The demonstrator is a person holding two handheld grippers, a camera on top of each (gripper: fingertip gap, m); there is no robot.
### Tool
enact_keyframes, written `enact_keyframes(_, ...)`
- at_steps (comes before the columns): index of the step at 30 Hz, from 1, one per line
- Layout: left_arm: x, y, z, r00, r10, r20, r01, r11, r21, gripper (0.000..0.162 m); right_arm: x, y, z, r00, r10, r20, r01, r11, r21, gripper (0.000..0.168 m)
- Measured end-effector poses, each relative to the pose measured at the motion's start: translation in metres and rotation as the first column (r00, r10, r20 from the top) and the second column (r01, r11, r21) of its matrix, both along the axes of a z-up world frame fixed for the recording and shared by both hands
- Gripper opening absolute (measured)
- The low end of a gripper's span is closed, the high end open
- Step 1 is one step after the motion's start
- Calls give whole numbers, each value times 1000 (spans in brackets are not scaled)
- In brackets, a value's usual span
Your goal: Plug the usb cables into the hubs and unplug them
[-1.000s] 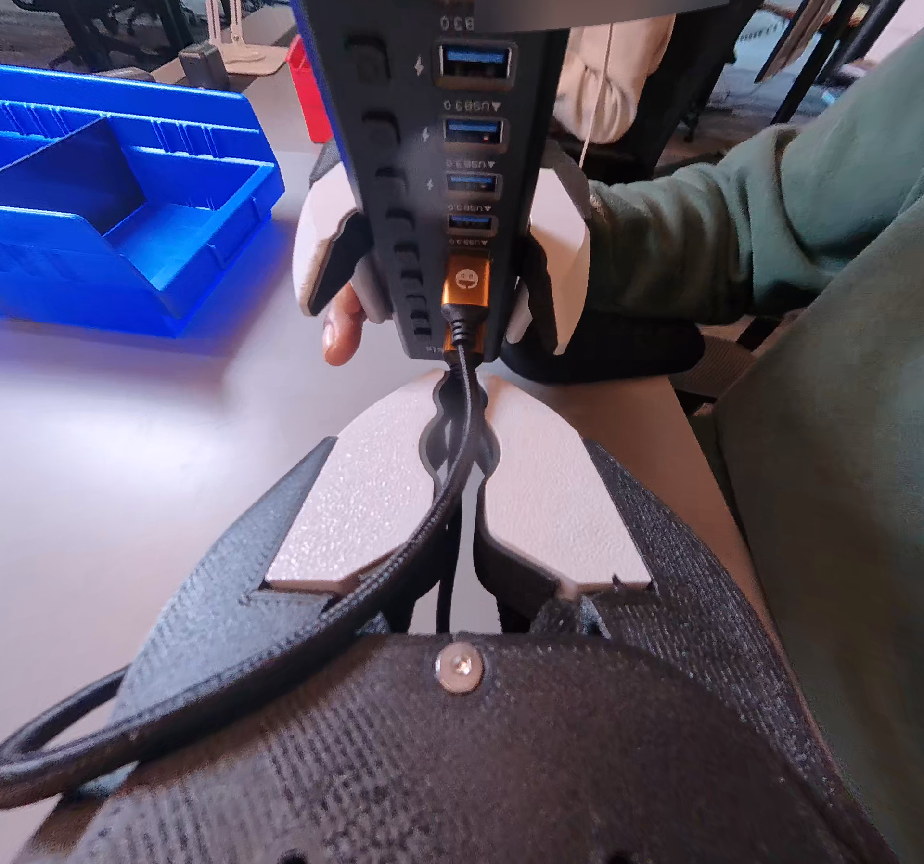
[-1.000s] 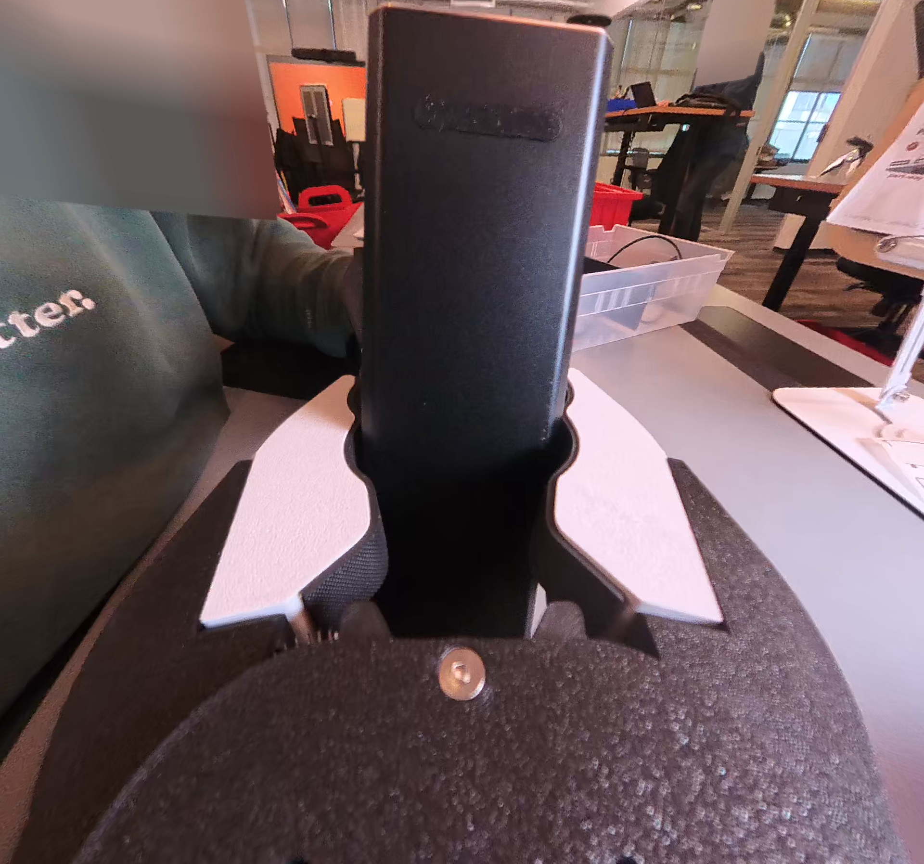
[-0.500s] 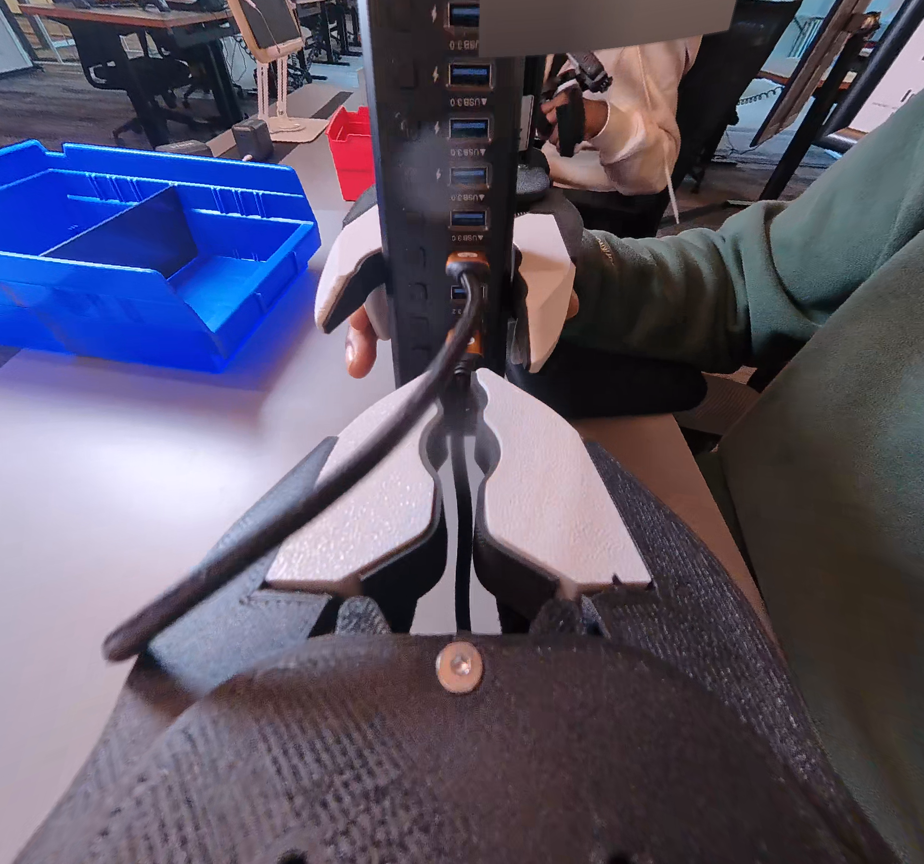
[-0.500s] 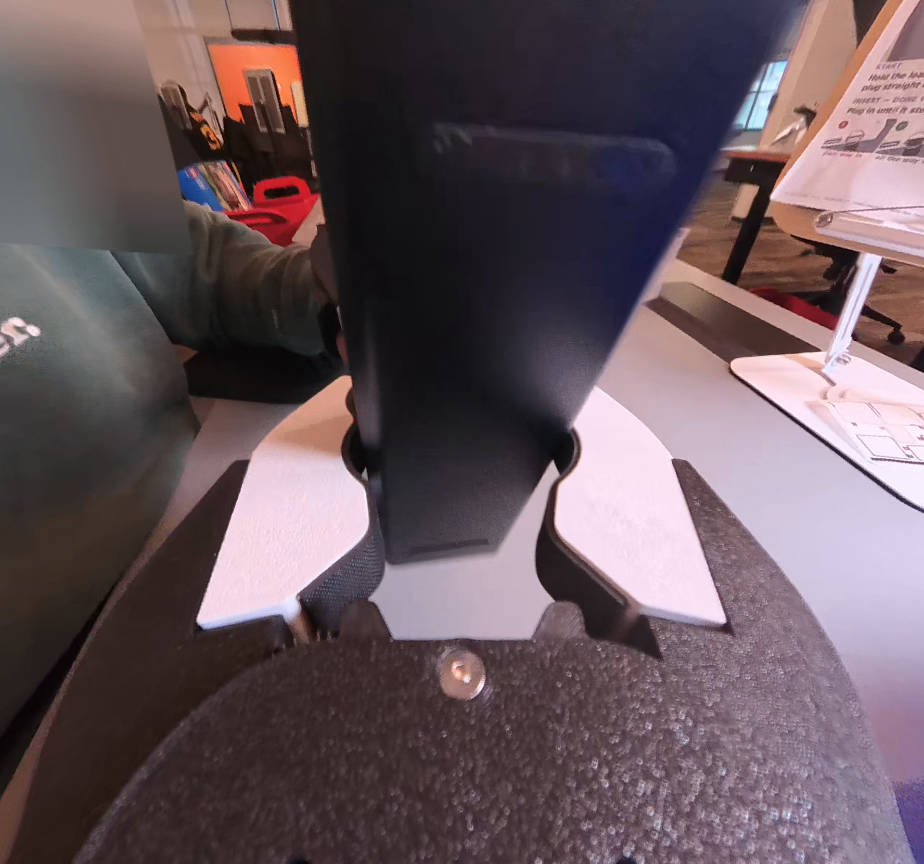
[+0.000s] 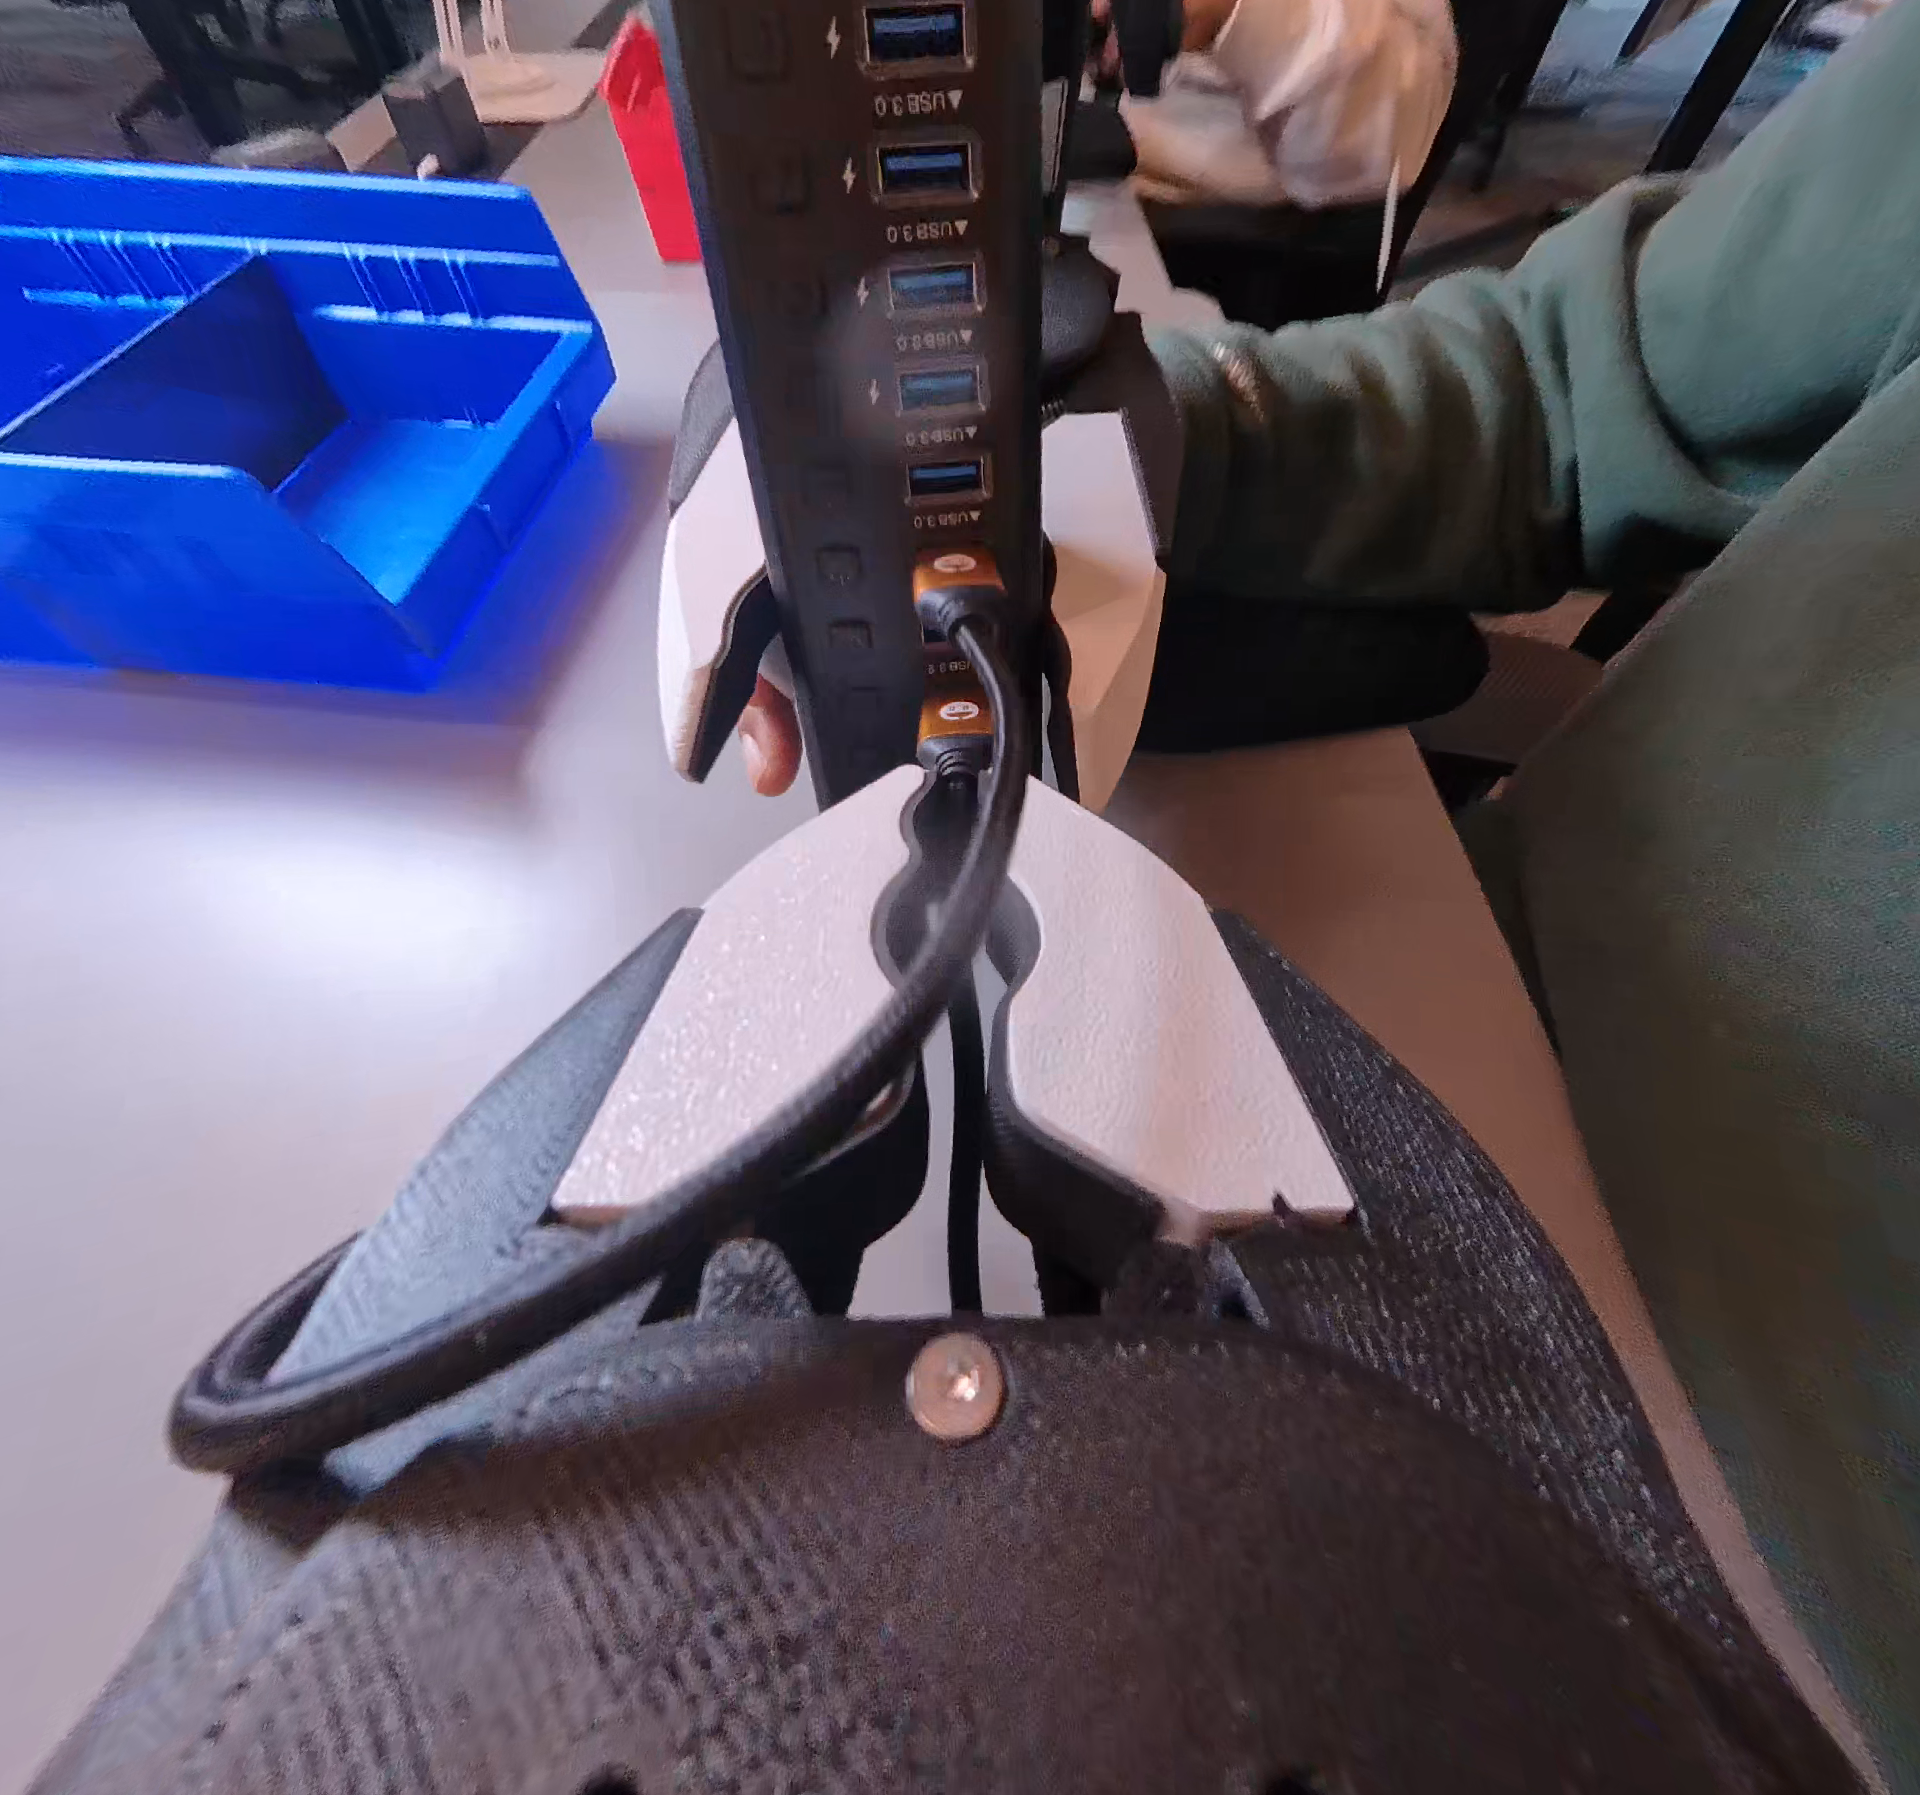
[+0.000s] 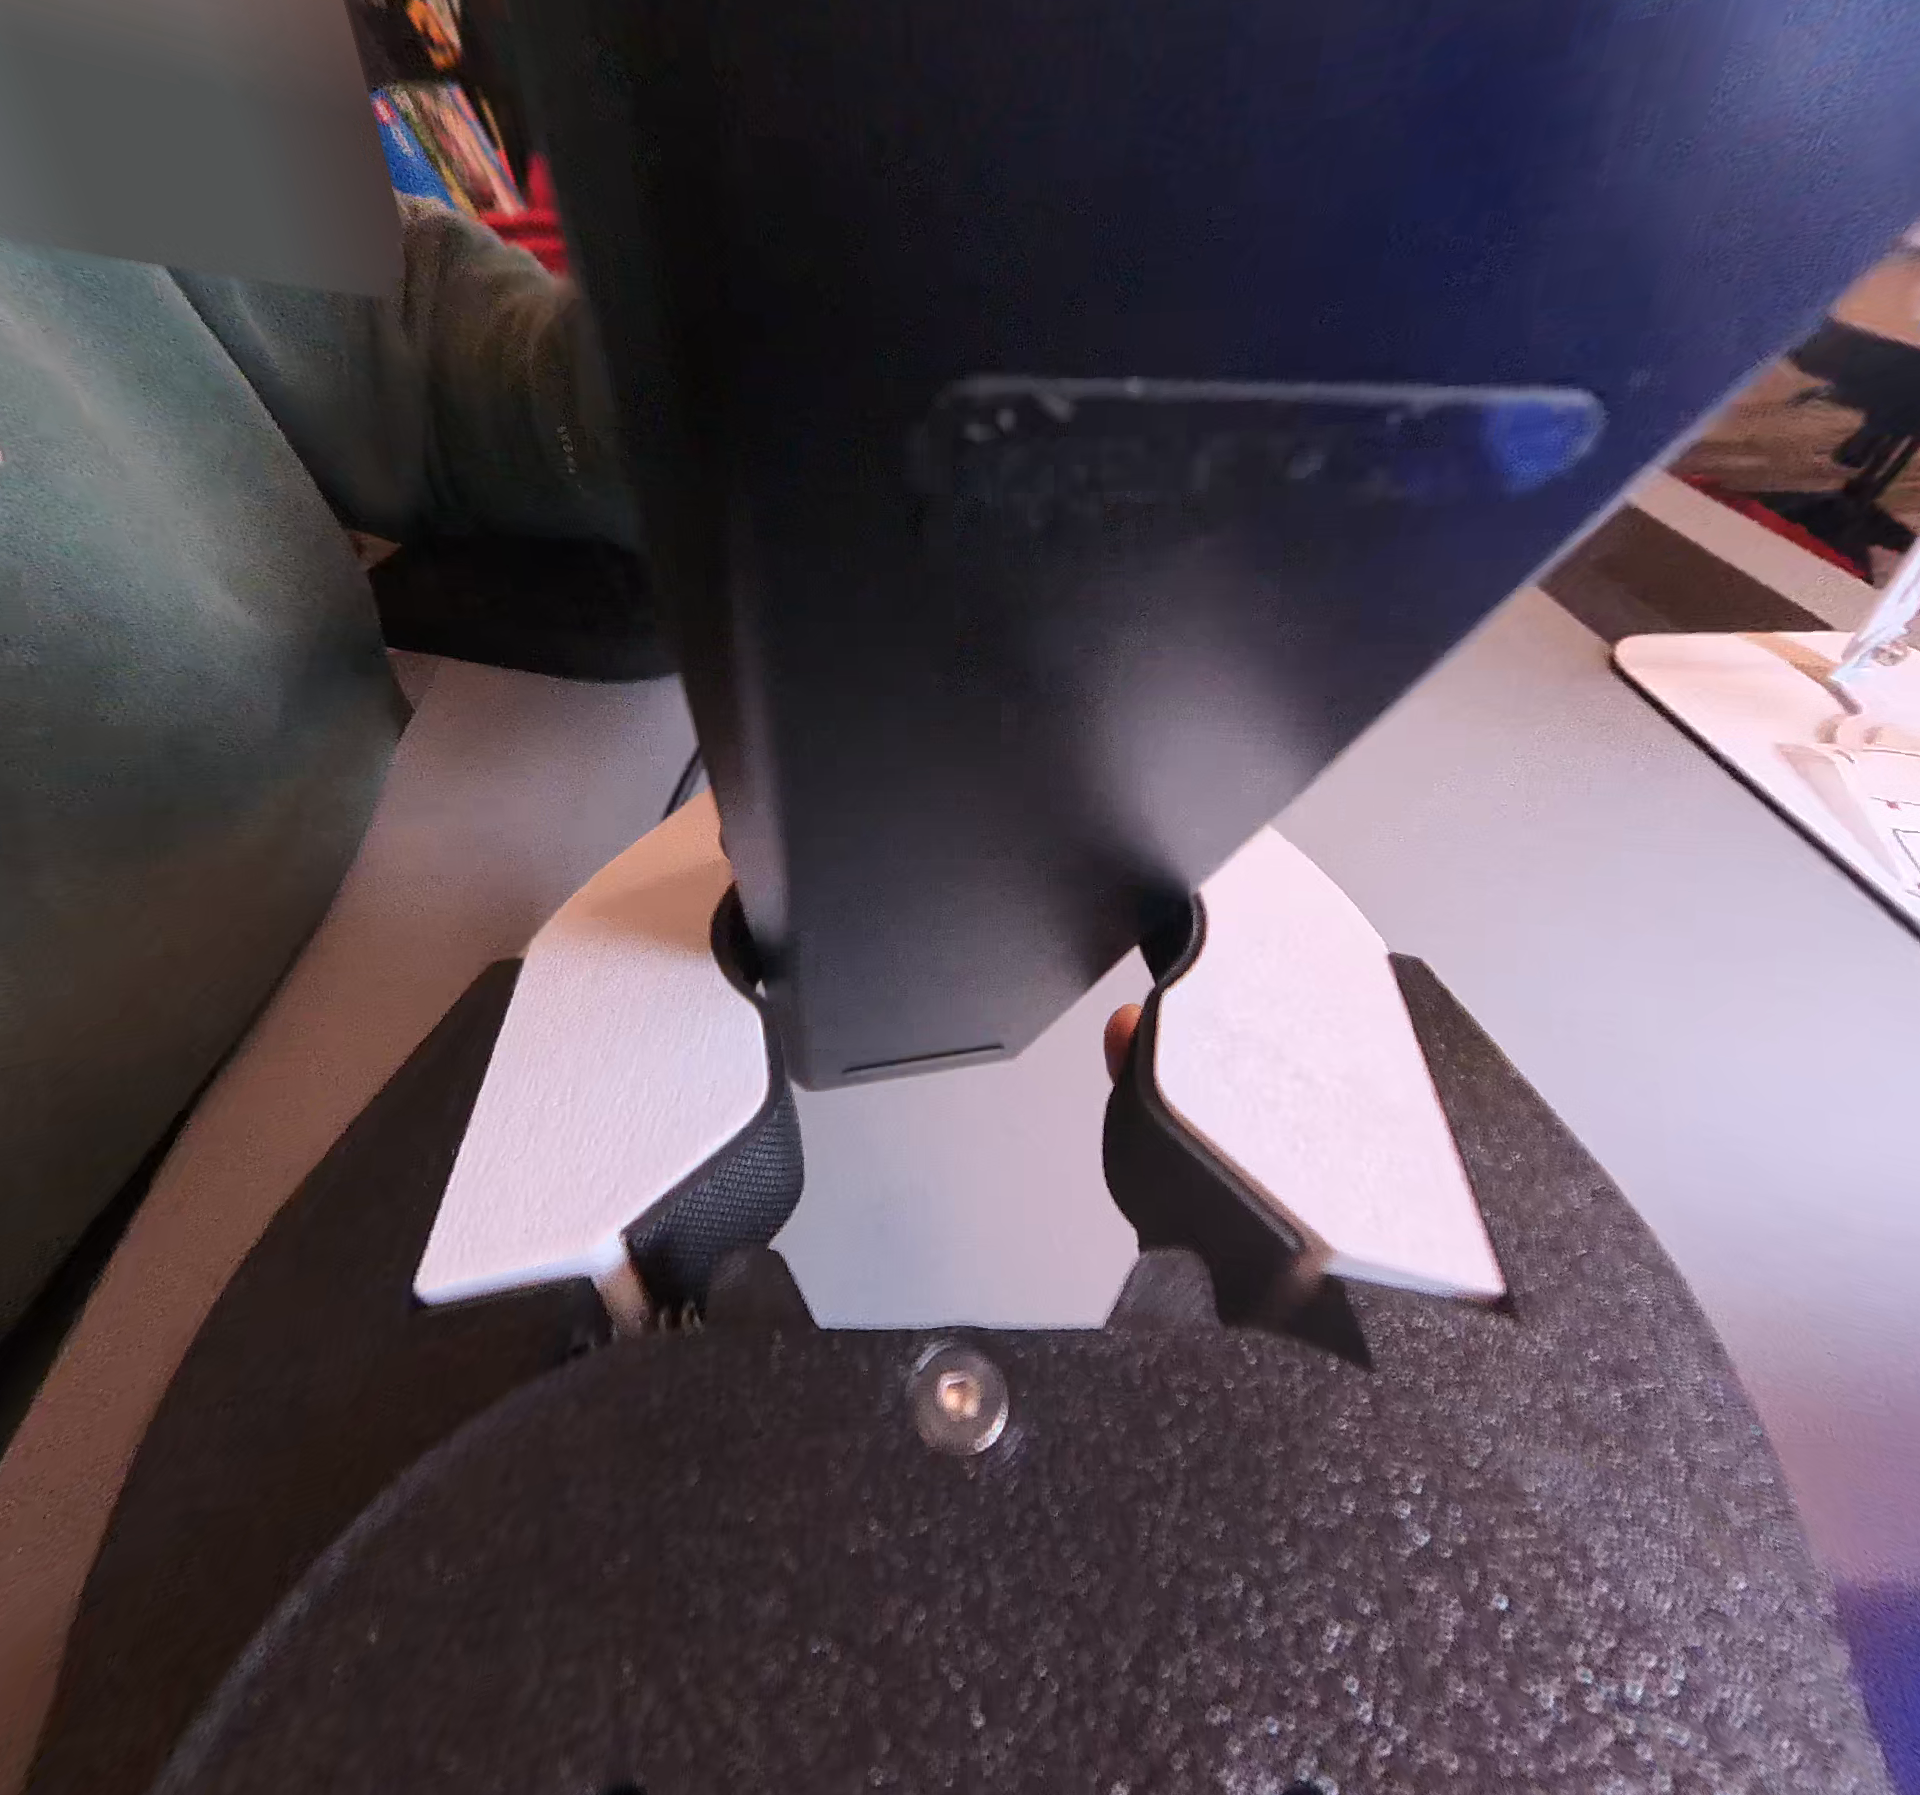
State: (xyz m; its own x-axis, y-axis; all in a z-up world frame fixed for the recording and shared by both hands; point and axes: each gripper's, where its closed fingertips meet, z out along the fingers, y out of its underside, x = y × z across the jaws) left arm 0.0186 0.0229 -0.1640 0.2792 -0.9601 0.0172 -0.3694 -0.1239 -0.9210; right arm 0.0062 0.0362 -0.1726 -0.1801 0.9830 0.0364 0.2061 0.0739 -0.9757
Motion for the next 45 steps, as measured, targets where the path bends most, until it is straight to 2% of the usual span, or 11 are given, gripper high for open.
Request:
enact_keyframes(10, 2, 0, -14, 1000, 19, -22, -20, 1000, -8, 6, -2, 0, -1, 1000, -6, -24, 6, 1000, -9, 73)
enact_keyframes(13, 8, -1, -25, 999, 4, -44, -5, 1000, -25, 6, -4, -4, 14, 995, 16, -96, -21, 998, -55, 72)
enact_keyframes(15, 12, -1, -37, 995, -6, -104, 5, 1000, -8, 6, -6, -7, 11, 999, 23, -34, -22, 999, 30, 72)
enact_keyframes(17, 12, 2, -27, 999, 1, -33, -2, 999, -37, 6, -3, -1, 15, 999, -10, -44, 12, 999, 38, 72)
enact_keyframes(19, 9, 5, -18, 1000, 6, -22, -6, 1000, -4, 7, 3, 5, 12, 999, -51, -5, 52, 994, 96, 71)
enact_keyframes(27, -2, 2, -6, 999, 25, -25, -24, 999, 38, 9, 6, 11, 9, 998, -57, -34, 58, 998, 31, 70)
enact_keyframes(31, -30, 0, 5, 997, 75, -26, -75, 997, 24, 27, 20, 37, 25, 979, -151, -139, 142, 987, -72, 69)
enact_keyframes(35, -64, 6, 24, 981, 191, 22, -193, 975, 108, 26, 39, 69, 45, 923, -284, -261, 232, 949, -213, 67)
enact_keyframes(38, -77, 11, 35, 964, 255, 80, -264, 953, 149, 26, 46, 84, 47, 892, -359, -276, 284, 918, -276, 66)
enact_keyframes(42, -76, 15, 29, 958, 274, 91, -286, 943, 171, 27, 38, 78, 40, 913, -345, -219, 300, 930, -213, 66)
enact_keyframes(45, -66, 16, 31, 961, 238, 144, -258, 957, 136, 33, 23, 55, 36, 956, -241, -168, 208, 959, -193, 66)
